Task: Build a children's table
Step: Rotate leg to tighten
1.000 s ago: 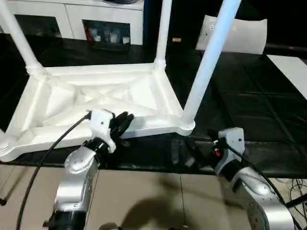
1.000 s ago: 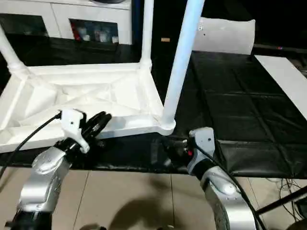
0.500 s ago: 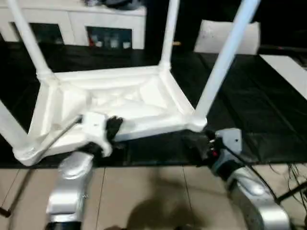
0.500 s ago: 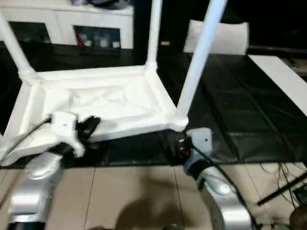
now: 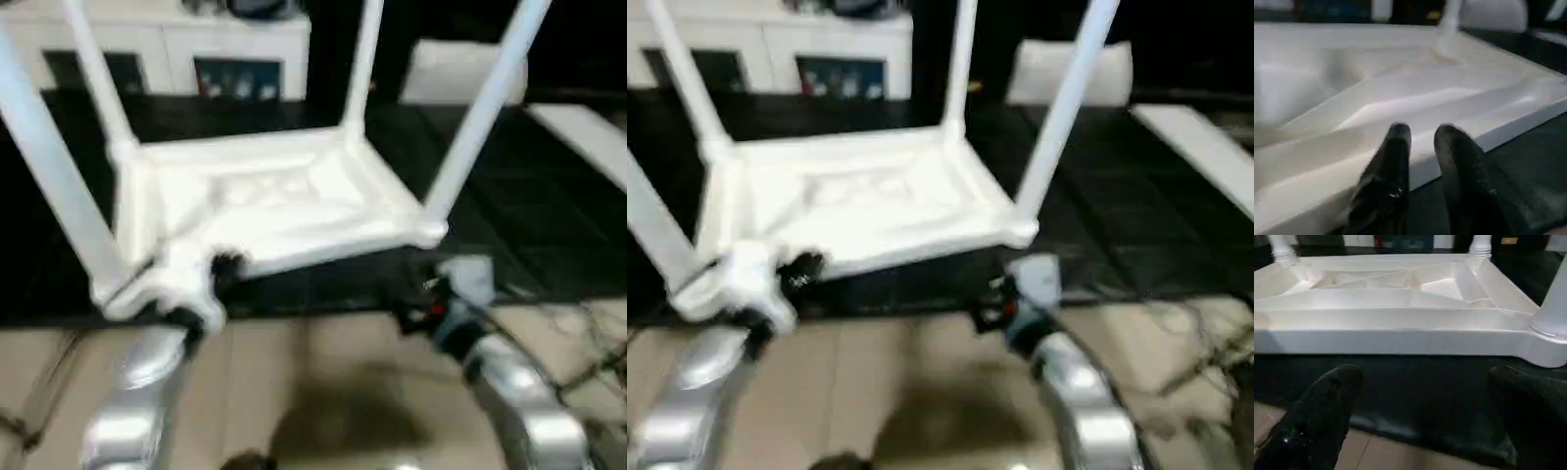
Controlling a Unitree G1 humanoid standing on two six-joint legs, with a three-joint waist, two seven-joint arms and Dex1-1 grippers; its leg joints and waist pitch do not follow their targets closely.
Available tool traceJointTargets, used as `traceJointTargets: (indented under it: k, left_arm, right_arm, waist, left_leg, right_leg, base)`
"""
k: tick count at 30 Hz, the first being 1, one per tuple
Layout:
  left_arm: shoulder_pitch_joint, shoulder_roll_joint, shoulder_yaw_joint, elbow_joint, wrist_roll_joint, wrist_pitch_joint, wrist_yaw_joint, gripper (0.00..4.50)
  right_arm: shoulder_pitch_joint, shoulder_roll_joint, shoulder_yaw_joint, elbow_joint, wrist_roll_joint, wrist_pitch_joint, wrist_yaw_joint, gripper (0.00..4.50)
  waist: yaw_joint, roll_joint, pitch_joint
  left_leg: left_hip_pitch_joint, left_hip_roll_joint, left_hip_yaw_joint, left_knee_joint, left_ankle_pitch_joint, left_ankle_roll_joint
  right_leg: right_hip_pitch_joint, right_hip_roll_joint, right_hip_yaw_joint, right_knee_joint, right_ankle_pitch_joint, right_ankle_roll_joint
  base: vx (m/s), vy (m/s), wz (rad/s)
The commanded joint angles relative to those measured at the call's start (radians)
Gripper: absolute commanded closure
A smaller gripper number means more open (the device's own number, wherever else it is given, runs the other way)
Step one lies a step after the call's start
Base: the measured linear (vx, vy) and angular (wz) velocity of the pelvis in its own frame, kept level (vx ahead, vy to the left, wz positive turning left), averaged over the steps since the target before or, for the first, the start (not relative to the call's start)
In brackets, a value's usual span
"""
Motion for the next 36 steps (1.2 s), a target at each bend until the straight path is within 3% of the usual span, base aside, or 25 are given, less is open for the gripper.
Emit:
traceJointTargets:
  k: [1,2,3,4,5,6,7,9,10,11,12,13,14,15,17,18,19,20,22,27,28,29,31,34,36]
  left_arm:
    - [0.013,-0.012,0.001,-0.028,0.003,0.013,0.027,3.31]
    - [0.031,-0.012,0.005,-0.047,-0.001,0.016,0.026,3.31]
    - [0.045,-0.011,0.005,-0.061,-0.002,0.018,0.023,3.31]
    - [0.075,-0.008,-0.001,-0.088,0.001,0.022,0.017,3.31]
    - [0.085,-0.007,-0.002,-0.096,0.002,0.023,0.018,3.31]
    - [0.110,-0.007,-0.007,-0.112,-0.003,0.028,0.024,3.31]
    - [0.124,-0.007,-0.011,-0.121,-0.003,0.024,0.026,3.31]
    - [0.150,-0.016,-0.013,-0.140,-0.004,0.004,0.039,3.31]
    - [0.151,-0.017,-0.013,-0.142,-0.004,0.003,0.040,3.31]
    - [0.157,-0.021,-0.012,-0.147,-0.004,-0.002,0.045,3.31]
    - [0.159,-0.022,-0.012,-0.149,-0.003,-0.004,0.047,3.31]
    - [0.180,-0.036,-0.009,-0.166,-0.001,-0.023,0.065,3.31]
    - [0.183,-0.037,-0.010,-0.168,0.001,-0.028,0.068,3.31]
    - [0.201,-0.045,-0.011,-0.175,0.016,-0.072,0.087,3.31]
    - [0.201,-0.044,-0.013,-0.171,0.025,-0.085,0.096,3.31]
    - [0.182,-0.034,-0.026,-0.159,0.047,-0.096,0.101,3.31]
    - [0.180,-0.032,-0.029,-0.158,0.049,-0.096,0.099,3.31]
    - [0.159,-0.021,-0.045,-0.150,0.067,-0.096,0.096,3.31]
    - [0.128,-0.023,-0.041,-0.137,0.072,-0.068,0.111,3.31]
    - [0.093,-0.022,-0.042,-0.108,0.082,-0.057,0.141,3.31]
    - [0.084,-0.035,-0.033,-0.098,0.069,-0.047,0.157,3.31]
    - [0.081,-0.038,-0.030,-0.096,0.065,-0.045,0.159,3.10]
    - [0.077,-0.040,-0.028,-0.092,0.066,-0.042,0.161,2.94]
    - [0.064,-0.031,-0.029,-0.085,0.072,-0.044,0.163,2.94]
    - [0.064,-0.022,-0.031,-0.084,0.076,-0.043,0.165,2.94]
  right_arm:
    - [-0.020,-0.012,-0.007,-0.007,0.008,-0.004,0.008,0.00]
    - [-0.021,-0.014,-0.006,-0.007,0.012,-0.006,0.011,0.00]
    - [-0.021,-0.015,-0.006,-0.006,0.014,-0.008,0.013,0.00]
    - [-0.023,-0.020,-0.003,-0.005,0.018,-0.014,0.024,0.00]
    - [-0.023,-0.022,-0.001,-0.005,0.019,-0.017,0.028,0.00]
    - [-0.027,-0.023,-0.001,-0.001,0.018,-0.019,0.033,0.00]
    - [-0.030,-0.024,-0.001,0.001,0.018,-0.018,0.036,0.00]
    - [-0.034,-0.027,0.002,0.002,0.020,-0.016,0.046,0.00]
    - [-0.034,-0.027,0.002,0.001,0.020,-0.015,0.046,0.00]
    - [-0.034,-0.029,0.002,0.000,0.021,-0.014,0.049,0.00]
    - [-0.034,-0.029,0.003,0.000,0.022,-0.014,0.050,0.00]
    - [-0.034,-0.036,0.009,0.002,0.025,-0.016,0.057,0.00]
    - [-0.034,-0.036,0.010,0.002,0.026,-0.016,0.059,0.00]
    - [-0.032,-0.039,0.021,0.003,0.026,-0.019,0.070,0.00]
    - [-0.031,-0.039,0.024,0.002,0.023,-0.018,0.071,0.00]
    - [-0.031,-0.040,0.032,0.002,0.018,-0.017,0.073,0.00]
    - [-0.032,-0.040,0.033,0.003,0.018,-0.017,0.073,0.00]
    - [-0.037,-0.035,0.031,0.005,0.020,-0.006,0.067,0.00]
    - [-0.048,-0.032,0.031,0.012,0.015,-0.004,0.058,0.00]
    - [-0.058,-0.028,0.026,0.016,0.008,-0.012,0.049,0.00]
    - [-0.057,-0.018,0.015,0.015,0.019,-0.021,0.043,0.00]
    - [-0.056,-0.019,0.012,0.013,0.019,-0.017,0.039,0.00]
    - [-0.054,-0.023,0.011,0.011,0.019,-0.012,0.035,0.00]
    - [-0.040,-0.026,0.007,0.008,0.016,-0.012,0.032,0.00]
    - [-0.029,-0.022,0.004,-0.005,0.024,-0.007,0.031,0.00]
  waist:
    - [0.017,-0.014,-0.068]
    - [0.009,-0.010,-0.077]
    - [0.010,-0.008,-0.058]
    - [0.018,0.031,-0.027]
    - [0.007,0.054,-0.019]
    - [-0.023,0.055,-0.027]
    - [0.009,0.054,-0.025]
    - [0.010,0.002,-0.042]
    - [0.018,-0.013,-0.031]
    - [0.012,-0.016,-0.024]
    - [0.003,-0.006,-0.008]
    - [-0.005,0.047,0.018]
    - [-0.030,0.038,0.017]
    - [0.035,0.061,0.000]
    - [0.035,-0.005,-0.047]
    - [0.032,-0.046,-0.037]
    - [0.040,-0.039,-0.035]
    - [0.052,-0.033,-0.021]
    - [0.044,0.031,-0.027]
    - [0.016,0.043,-0.035]
    - [0.024,0.028,-0.035]
    - [0.017,0.012,-0.049]
    - [0.069,-0.041,-0.036]
    - [0.116,-0.061,-0.051]
    - [0.119,-0.032,-0.079]
  left_leg:
    - [0.069,0.134,-0.089,-0.104,-0.483,-0.276]
    - [0.079,0.152,-0.116,0.053,-0.185,-0.175]
    - [0.003,0.182,-0.124,0.068,0.116,-0.057]
    - [0.057,0.200,-0.152,-0.006,-0.050,-0.098]
    - [0.069,0.229,-0.155,-0.094,-0.385,-0.152]
    - [0.011,0.207,-0.175,-0.222,-0.796,-0.241]
    - [0.010,0.177,-0.144,-0.240,-0.842,-0.222]
    - [0.031,0.155,-0.102,-0.152,-0.633,-0.153]
    - [0.074,0.161,-0.102,0.013,-0.299,-0.054]
    - [0.062,0.165,-0.110,0.060,-0.099,-0.018]
    - [0.047,0.162,-0.115,0.052,0.009,-0.052]
    - [0.066,0.193,-0.136,-0.125,-0.599,-0.145]
    - [0.008,0.203,-0.142,-0.226,-0.925,-0.189]
    - [-0.052,0.139,-0.072,-0.274,-1.064,-0.196]
    - [0.013,0.151,-0.043,-0.221,-0.682,-0.174]
    - [0.109,0.130,-0.065,0.039,-0.247,-0.095]
    - [0.013,0.138,-0.076,0.041,0.083,0.004]
    - [0.015,0.150,-0.065,0.012,0.112,-0.007]
    - [0.009,0.164,-0.136,-0.168,-0.398,0.030]
    - [0.054,0.128,-0.348,-0.264,-0.620,-0.067]
    - [0.034,0.094,-0.346,-0.268,-0.609,-0.053]
    - [0.083,0.154,-0.305,-0.231,-0.556,-0.014]
    - [0.030,0.051,-0.055,0.072,-0.125,0.085]
    - [-0.003,0.075,-0.029,-0.007,0.068,0.120]
    - [0.018,0.108,-0.036,-0.064,0.127,0.157]
  right_leg:
    - [-0.058,-0.151,0.093,-0.130,-0.278,-0.103]
    - [-0.053,-0.268,0.135,-0.209,-0.262,-0.153]
    - [0.034,-0.296,0.106,-0.221,-0.172,-0.189]
    - [-0.005,-0.181,0.007,-0.203,-0.292,-0.165]
    - [-0.039,-0.078,0.013,-0.136,-0.310,-0.099]
    - [0.010,-0.010,0.027,-0.015,-0.149,-0.029]
    - [0.006,-0.011,0.038,-0.033,-0.081,-0.032]
    - [-0.031,-0.119,0.104,-0.156,-0.329,-0.071]
    - [-0.060,-0.260,0.143,-0.274,-0.570,-0.114]
    - [-0.040,-0.285,0.140,-0.292,-0.581,-0.122]
    - [-0.012,-0.237,0.049,-0.279,-0.622,-0.106]
    - [-0.034,-0.070,-0.028,-0.196,-0.563,-0.029]
    - [0.003,-0.020,-0.029,-0.094,-0.409,-0.016]
    - [0.084,0.042,-0.039,0.007,-0.068,-0.016]
    - [0.027,-0.044,0.055,-0.049,-0.311,-0.040]
    - [-0.099,-0.208,0.120,-0.256,-0.667,-0.070]
    - [0.004,-0.214,0.143,-0.253,-0.599,-0.126]
    - [-0.001,-0.184,0.099,-0.248,-0.571,-0.137]
    - [0.008,-0.020,-0.002,-0.123,-0.347,-0.134]
    - [-0.012,0.050,0.075,-0.027,-0.159,-0.151]
    - [-0.008,0.049,0.104,-0.035,-0.202,-0.191]
    - [-0.034,0.022,0.136,-0.073,-0.204,-0.209]
    - [-0.022,-0.108,0.225,-0.280,-0.496,-0.339]
    - [0.042,-0.050,0.241,-0.194,-0.120,0.136]
    - [0.061,-0.012,0.182,-0.164,0.269,0.230]
  base:
    - [-0.053,0.050,0.15]
    - [0.000,0.000,0.00]
    - [0.009,0.054,-0.37]
    - [-0.055,0.108,-0.18]
    - [-0.055,0.108,-0.18]
    - [-0.111,0.086,0.04]
    - [-0.092,0.026,0.02]
    - [-0.086,-0.007,0.06]
    - [-0.084,0.003,-0.18]
    - [-0.084,0.003,-0.18]
    - [-0.057,0.075,-0.47]
    - [-0.079,0.081,-0.31]
    - [-0.079,0.081,-0.31]
    - [-0.130,0.029,0.10]
    - [-0.041,-0.066,0.11]
    - [0.012,-0.109,-0.02]
    - [0.016,-0.056,-0.20]
    - [0.016,-0.056,-0.20]
    - [-0.017,-0.007,0.20]
    - [-0.024,-0.047,0.52]
    - [0.003,-0.205,0.66]
    - [0.003,-0.205,0.66]
    - [-0.009,-0.245,0.30]
    - [0.043,-0.207,0.04]
    - [0.053,-0.142,0.07]
